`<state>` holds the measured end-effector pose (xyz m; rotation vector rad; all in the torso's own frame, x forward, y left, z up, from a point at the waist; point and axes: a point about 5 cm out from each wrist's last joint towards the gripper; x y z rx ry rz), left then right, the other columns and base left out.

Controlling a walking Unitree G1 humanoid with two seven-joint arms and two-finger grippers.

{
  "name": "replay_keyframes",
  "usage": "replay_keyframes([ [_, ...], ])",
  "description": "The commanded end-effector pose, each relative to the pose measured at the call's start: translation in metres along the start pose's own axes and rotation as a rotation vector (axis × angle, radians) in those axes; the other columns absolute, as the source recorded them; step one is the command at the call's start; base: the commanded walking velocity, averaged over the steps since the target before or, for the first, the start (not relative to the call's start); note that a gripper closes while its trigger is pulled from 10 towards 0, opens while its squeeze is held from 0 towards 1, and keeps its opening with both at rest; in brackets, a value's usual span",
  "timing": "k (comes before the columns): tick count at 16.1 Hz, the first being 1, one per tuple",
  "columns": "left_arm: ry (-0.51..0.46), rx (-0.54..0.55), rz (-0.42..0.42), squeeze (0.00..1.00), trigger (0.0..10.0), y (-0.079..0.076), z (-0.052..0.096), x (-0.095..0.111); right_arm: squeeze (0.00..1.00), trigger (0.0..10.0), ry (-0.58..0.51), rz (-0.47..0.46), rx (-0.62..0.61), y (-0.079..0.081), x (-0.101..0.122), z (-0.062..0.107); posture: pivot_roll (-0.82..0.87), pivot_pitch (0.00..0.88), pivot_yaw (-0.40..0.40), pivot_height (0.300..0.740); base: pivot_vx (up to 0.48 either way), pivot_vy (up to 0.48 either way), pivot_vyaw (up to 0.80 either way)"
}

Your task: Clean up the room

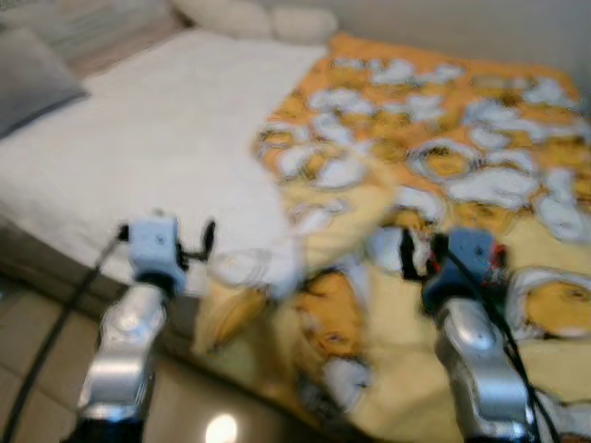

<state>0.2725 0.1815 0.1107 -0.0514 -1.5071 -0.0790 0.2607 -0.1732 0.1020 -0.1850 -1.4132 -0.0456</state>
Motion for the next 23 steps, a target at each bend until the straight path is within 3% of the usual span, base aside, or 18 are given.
replay_keyframes([
  [1, -0.009, 0.002, -0.021, 1.00, 10.0, 0.005, 0.000, 0.004, 1.00, 10.0, -0.002, 0.006, 0.003, 0.002, 0.001, 0.001, -0.08, 0.000, 0.029, 0.740, 0.000, -0.480, 0.00],
  [9, -0.003, -0.004, -0.036, 1.00, 10.0, 0.005, 0.000, 0.002, 1.00, 10.0, 0.007, 0.018, 0.032, 0.006, -0.001, 0.001, -0.07, 0.000, 0.031, 0.740, 0.000, -0.451, 0.00],
  [14, 0.011, -0.025, -0.075, 0.97, 10.0, 0.004, 0.000, 0.001, 1.00, 10.0, 0.022, 0.001, 0.088, 0.009, -0.003, 0.004, -0.07, 0.000, 0.029, 0.740, 0.000, 0.000, 0.00],
  [17, 0.007, -0.026, -0.094, 0.92, 10.0, 0.004, 0.001, 0.005, 1.00, 10.0, 0.040, -0.011, 0.051, 0.000, -0.006, 0.004, -0.06, 0.000, 0.028, 0.740, 0.000, 0.000, 0.00],
  [18, 0.016, -0.020, -0.090, 0.84, 10.0, 0.005, 0.001, 0.003, 0.28, 10.0, 0.057, -0.017, 0.056, 0.000, -0.009, 0.003, -0.07, 0.000, 0.030, 0.740, 0.000, 0.000, 0.00],
  [19, 0.021, -0.019, -0.091, 0.84, 10.0, 0.005, 0.002, 0.001, 0.28, 10.0, 0.062, -0.018, 0.073, 0.001, -0.010, 0.003, -0.07, 0.000, 0.031, 0.740, 0.000, 0.000, 0.00],
  [20, 0.026, -0.033, -0.093, 0.73, 10.0, 0.004, 0.002, 0.000, 0.00, 10.0, 0.085, -0.027, 0.110, 0.006, -0.012, 0.000, -0.07, 0.000, 0.032, 0.740, 0.000, 0.000, 0.00],
  [21, 0.029, -0.055, -0.097, 0.73, 10.0, 0.002, 0.001, 0.000, 0.00, 10.0, 0.101, -0.042, 0.129, 0.007, -0.013, -0.004, -0.07, 0.000, 0.030, 0.740, 0.000, 0.000, 0.00],
  [23, 0.064, -0.223, -0.157, 0.62, 10.0, -0.005, -0.002, 0.000, 0.00, 10.0, 0.137, -0.162, 0.235, 0.017, -0.005, -0.027, -0.06, 0.000, 0.029, 0.740, 0.000, 0.000, 0.00],
])
Point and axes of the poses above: a point about 5 cm out from each wrist's last joint towards the gripper, its own z axis pointing back from the gripper into the wrist, its own x axis along the axis of the wrist's last joint, y = z × x, and after that the axes turned 5 degrees about z, right-handed
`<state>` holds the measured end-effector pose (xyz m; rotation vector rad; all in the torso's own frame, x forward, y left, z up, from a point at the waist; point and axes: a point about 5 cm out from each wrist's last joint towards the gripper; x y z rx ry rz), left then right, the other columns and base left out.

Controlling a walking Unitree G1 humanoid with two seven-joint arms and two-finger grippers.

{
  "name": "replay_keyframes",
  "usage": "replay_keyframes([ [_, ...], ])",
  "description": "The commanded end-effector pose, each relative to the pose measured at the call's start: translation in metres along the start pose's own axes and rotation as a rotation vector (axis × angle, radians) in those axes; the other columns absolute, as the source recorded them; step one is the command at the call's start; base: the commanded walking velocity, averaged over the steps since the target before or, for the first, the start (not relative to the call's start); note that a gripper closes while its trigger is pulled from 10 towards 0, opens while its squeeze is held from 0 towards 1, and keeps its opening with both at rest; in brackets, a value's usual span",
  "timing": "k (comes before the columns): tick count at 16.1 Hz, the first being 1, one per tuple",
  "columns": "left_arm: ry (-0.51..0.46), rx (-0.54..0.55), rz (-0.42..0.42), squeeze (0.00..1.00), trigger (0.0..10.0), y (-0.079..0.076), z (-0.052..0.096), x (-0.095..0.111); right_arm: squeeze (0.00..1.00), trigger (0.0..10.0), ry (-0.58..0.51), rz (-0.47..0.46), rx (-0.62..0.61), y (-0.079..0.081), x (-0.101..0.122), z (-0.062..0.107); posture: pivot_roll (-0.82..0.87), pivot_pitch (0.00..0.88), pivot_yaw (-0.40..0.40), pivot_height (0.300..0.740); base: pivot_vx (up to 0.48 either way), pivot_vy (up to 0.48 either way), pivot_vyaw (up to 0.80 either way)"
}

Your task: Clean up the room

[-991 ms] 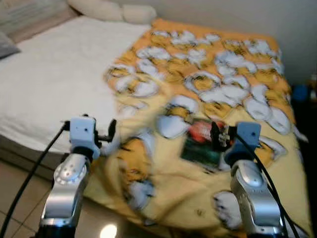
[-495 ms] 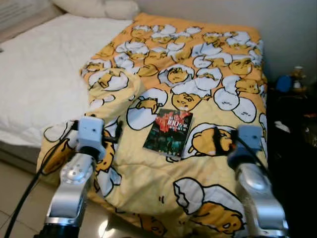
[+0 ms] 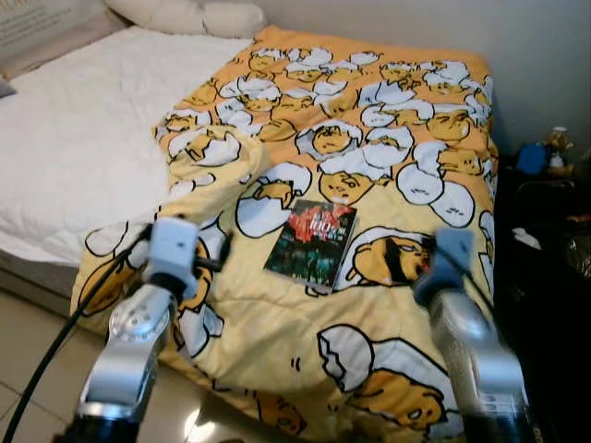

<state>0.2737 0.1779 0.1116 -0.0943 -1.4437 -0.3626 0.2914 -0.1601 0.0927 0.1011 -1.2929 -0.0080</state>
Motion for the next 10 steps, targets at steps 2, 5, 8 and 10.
replay_keyframes([
  [2, 0.078, -0.164, -0.085, 0.51, 10.0, -0.003, -0.002, -0.007, 1.00, 10.0, 0.063, -0.043, 0.150, 0.011, 0.001, -0.022, -0.06, 0.000, 0.034, 0.740, 0.000, 0.000, 0.00],
  [5, 0.105, -0.282, -0.138, 0.31, 10.0, -0.005, 0.000, -0.004, 1.00, 10.0, 0.116, -0.079, 0.212, 0.015, 0.004, -0.042, -0.04, 0.000, 0.021, 0.740, 0.000, 0.000, 0.00],
  [8, 0.119, -0.394, -0.175, 0.00, 10.0, -0.003, 0.007, 0.000, 0.00, 10.0, 0.197, -0.146, 0.232, 0.017, -0.004, -0.057, -0.02, 0.000, 0.019, 0.740, 0.000, 0.000, 0.00],
  [10, 0.120, -0.476, -0.202, 0.00, 10.0, -0.004, 0.013, 0.005, 0.00, 10.0, 0.250, -0.177, 0.209, 0.020, -0.014, -0.062, 0.00, 0.000, 0.010, 0.740, 0.000, 0.000, 0.00],
])
Point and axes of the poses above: a point about 5 cm out from each wrist's last joint towards the gripper, its own z axis pointing back from the gripper into the wrist, its own x axis along the axis of the wrist's last joint, y = z × x, and after that the axes turned 5 degrees about z, right-handed
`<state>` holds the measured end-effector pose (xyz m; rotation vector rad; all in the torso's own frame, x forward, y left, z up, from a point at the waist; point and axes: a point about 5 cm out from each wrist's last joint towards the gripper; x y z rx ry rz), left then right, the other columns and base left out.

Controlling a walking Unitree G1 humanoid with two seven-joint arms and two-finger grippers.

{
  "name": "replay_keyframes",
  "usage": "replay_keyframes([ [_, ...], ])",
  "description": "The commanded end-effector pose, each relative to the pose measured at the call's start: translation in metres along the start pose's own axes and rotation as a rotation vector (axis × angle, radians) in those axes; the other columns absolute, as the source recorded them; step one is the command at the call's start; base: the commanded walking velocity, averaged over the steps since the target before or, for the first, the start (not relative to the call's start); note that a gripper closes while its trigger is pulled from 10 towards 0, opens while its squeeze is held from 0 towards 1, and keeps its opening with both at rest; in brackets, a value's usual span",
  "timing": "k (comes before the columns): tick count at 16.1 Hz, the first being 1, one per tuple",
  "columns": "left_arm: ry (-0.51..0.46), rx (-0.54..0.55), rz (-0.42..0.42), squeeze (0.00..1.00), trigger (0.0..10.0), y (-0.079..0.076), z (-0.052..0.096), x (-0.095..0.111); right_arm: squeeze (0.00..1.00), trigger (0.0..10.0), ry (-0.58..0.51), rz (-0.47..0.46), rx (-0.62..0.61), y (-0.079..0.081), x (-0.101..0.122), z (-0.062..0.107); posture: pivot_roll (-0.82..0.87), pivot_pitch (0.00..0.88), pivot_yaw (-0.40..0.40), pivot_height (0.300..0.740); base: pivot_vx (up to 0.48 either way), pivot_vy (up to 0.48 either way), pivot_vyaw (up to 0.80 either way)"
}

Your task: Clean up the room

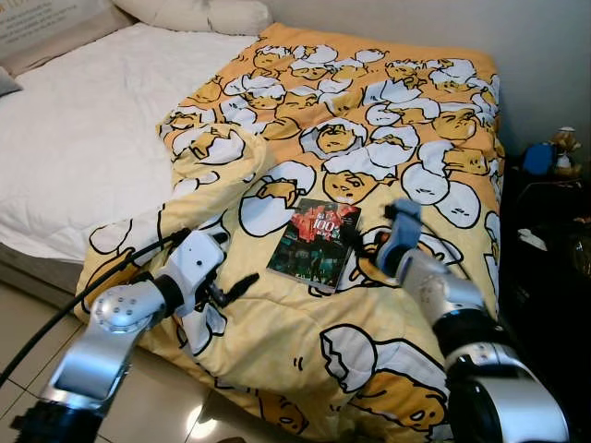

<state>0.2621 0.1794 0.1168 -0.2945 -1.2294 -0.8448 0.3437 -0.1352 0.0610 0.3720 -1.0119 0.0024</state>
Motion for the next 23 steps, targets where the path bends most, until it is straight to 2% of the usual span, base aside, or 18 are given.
replay_keyframes([
  [1, -0.014, -0.048, -0.015, 0.00, 10.0, -0.001, 0.004, 0.007, 0.00, 10.0, -0.019, 0.013, -0.040, -0.001, 0.003, -0.003, 0.02, 0.013, 0.005, 0.740, 0.000, 0.000, 0.00],
  [2, -0.016, -0.054, -0.016, 0.00, 10.0, 0.000, 0.005, 0.009, 0.00, 10.0, -0.029, 0.036, -0.064, -0.001, 0.005, -0.004, 0.02, 0.019, 0.006, 0.740, 0.000, 0.000, 0.00],
  [4, 0.000, -0.085, -0.035, 0.00, 10.0, 0.003, 0.011, 0.009, 0.00, 10.0, -0.030, -0.007, -0.045, 0.001, 0.007, -0.008, 0.02, 0.073, 0.002, 0.740, 0.000, 0.000, 0.00],
  [7, 0.019, -0.097, -0.037, 0.00, 10.0, 0.003, 0.017, 0.009, 0.00, 10.0, 0.000, -0.012, -0.070, -0.002, 0.003, -0.009, 0.02, 0.121, 0.002, 0.740, 0.000, 0.000, 0.00],
  [9, 0.037, -0.113, -0.034, 0.00, 10.0, -0.005, 0.025, 0.006, 0.00, 10.0, 0.014, -0.108, -0.059, -0.001, -0.002, -0.010, 0.03, 0.157, -0.015, 0.740, 0.000, 0.000, 0.00],
  [12, 0.037, -0.121, -0.027, 0.00, 10.0, -0.012, 0.031, 0.009, 0.00, 10.0, 0.025, -0.114, -0.076, -0.003, -0.006, -0.009, 0.05, 0.175, -0.028, 0.740, 0.000, 0.000, 0.00],
  [14, 0.037, -0.114, -0.024, 0.00, 10.0, -0.011, 0.037, 0.013, 0.00, 10.0, 0.003, -0.164, -0.070, -0.002, -0.002, -0.010, 0.05, 0.200, -0.028, 0.740, 0.000, 0.000, 0.00],
  [17, 0.045, -0.111, -0.021, 0.00, 10.0, -0.007, 0.039, 0.013, 0.00, 10.0, -0.024, -0.226, -0.015, 0.008, 0.006, -0.013, 0.04, 0.217, -0.013, 0.740, 0.000, 0.000, 0.00],
  [20, 0.052, -0.135, -0.025, 0.00, 10.0, -0.007, 0.038, 0.017, 0.00, 10.0, -0.003, -0.307, 0.030, 0.015, 0.001, -0.014, 0.05, 0.213, 0.007, 0.740, 0.000, 0.000, 0.00],
  [23, 0.051, -0.147, -0.026, 0.00, 10.0, -0.006, 0.038, 0.020, 0.00, 10.0, -0.025, -0.344, 0.092, 0.022, 0.002, -0.015, 0.06, 0.212, 0.019, 0.740, 0.000, 0.000, 0.00],
])
Point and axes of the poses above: a point about 5 cm out from each wrist's last joint towards the gripper, its own z axis pointing back from the gripper into the wrist, its own x axis along the axis of the wrist's last joint, y = z × x, and after that the axes turned 5 degrees about z, right-handed
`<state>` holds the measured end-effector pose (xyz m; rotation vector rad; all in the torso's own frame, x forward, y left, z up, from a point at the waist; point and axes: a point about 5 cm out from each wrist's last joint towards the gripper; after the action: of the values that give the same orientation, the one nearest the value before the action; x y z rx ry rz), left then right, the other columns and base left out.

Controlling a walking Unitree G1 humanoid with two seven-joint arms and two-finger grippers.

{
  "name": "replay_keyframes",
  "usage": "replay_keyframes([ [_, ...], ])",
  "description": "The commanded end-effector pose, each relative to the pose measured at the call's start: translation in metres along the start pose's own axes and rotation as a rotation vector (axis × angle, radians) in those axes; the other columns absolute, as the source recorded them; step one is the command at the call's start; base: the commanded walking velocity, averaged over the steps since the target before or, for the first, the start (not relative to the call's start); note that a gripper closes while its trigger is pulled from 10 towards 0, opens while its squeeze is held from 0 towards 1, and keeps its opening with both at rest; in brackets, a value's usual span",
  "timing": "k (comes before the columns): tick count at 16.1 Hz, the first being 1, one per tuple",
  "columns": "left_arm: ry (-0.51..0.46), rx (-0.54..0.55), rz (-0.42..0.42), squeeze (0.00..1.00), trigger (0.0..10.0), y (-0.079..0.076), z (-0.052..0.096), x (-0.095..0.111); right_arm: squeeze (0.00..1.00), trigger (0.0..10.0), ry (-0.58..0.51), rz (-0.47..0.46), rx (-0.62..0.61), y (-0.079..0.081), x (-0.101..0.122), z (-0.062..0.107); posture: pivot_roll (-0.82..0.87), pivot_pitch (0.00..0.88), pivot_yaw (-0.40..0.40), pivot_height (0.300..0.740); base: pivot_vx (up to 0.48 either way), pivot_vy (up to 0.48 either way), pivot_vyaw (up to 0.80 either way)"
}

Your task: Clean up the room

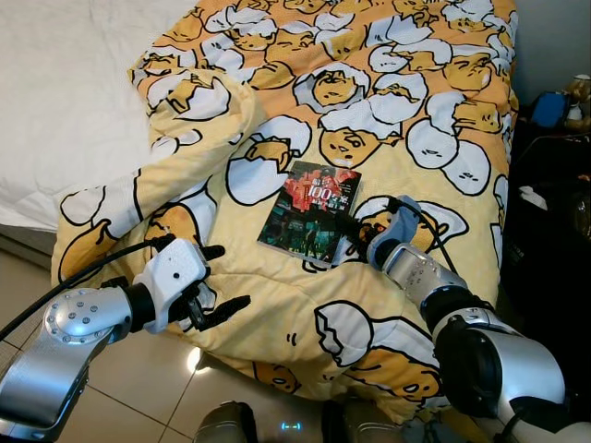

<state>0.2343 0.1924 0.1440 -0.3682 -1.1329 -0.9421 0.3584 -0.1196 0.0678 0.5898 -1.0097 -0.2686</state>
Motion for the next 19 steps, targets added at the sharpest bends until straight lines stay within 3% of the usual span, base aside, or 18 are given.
replay_keyframes([
  [1, 0.004, -0.018, -0.015, 0.00, 10.0, -0.001, 0.001, 0.003, 0.00, 10.0, 0.030, -0.040, 0.044, 0.008, -0.009, -0.002, 0.06, 0.212, 0.021, 0.740, 0.000, 0.000, 0.00],
  [4, 0.004, -0.018, -0.016, 0.00, 10.0, 0.000, -0.001, 0.004, 0.00, 10.0, -0.069, -0.018, 0.061, 0.011, 0.007, -0.003, 0.06, 0.215, 0.018, 0.740, 0.000, 0.000, 0.00],
  [6, 0.001, -0.025, -0.011, 0.00, 10.0, -0.003, -0.001, 0.005, 0.00, 10.0, -0.154, 0.074, 0.121, 0.018, 0.026, -0.002, 0.06, 0.212, 0.013, 0.740, 0.000, 0.000, 0.00],
  [7, 0.003, -0.032, -0.008, 0.00, 10.0, -0.004, -0.001, 0.004, 0.00, 10.0, -0.193, 0.056, 0.170, 0.023, 0.036, -0.001, 0.06, 0.212, 0.012, 0.740, 0.000, 0.000, 0.00],
  [10, 0.003, -0.043, -0.002, 0.00, 10.0, -0.005, -0.001, 0.004, 0.00, 10.0, -0.209, 0.106, 0.240, 0.029, 0.043, 0.001, 0.05, 0.212, 0.009, 0.740, 0.000, 0.000, 0.00],
  [11, 0.002, -0.041, -0.002, 0.00, 10.0, -0.005, -0.001, 0.004, 0.00, 10.0, -0.231, 0.076, 0.236, 0.028, 0.044, 0.001, 0.05, 0.213, 0.010, 0.740, 0.000, 0.000, 0.00],
  [13, 0.003, -0.045, 0.001, 0.00, 10.0, -0.005, -0.001, 0.004, 0.00, 10.0, -0.204, 0.075, 0.219, 0.025, 0.036, 0.001, 0.05, 0.215, 0.016, 0.740, 0.000, 0.000, 0.00],
  [16, -0.005, -0.081, 0.015, 0.00, 10.0, -0.009, -0.004, 0.005, 0.00, 10.0, -0.040, 0.069, 0.125, 0.009, -0.002, 0.000, 0.05, 0.217, 0.024, 0.740, 0.000, 0.000, 0.00],
  [19, 0.006, -0.147, 0.029, 0.00, 10.0, -0.017, -0.005, 0.004, 0.00, 10.0, 0.046, 0.046, 0.117, 0.001, -0.027, 0.004, 0.04, 0.217, 0.029, 0.740, 0.000, 0.000, 0.00],
])
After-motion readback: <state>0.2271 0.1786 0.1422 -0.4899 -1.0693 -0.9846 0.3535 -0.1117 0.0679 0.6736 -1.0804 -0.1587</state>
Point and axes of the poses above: a point about 5 cm out from each wrist's last joint towards the gripper, its own z axis pointing back from the gripper into the wrist, its own x axis along the axis of the wrist's last joint, y = z × x, and after that the axes turned 5 degrees about z, right-handed
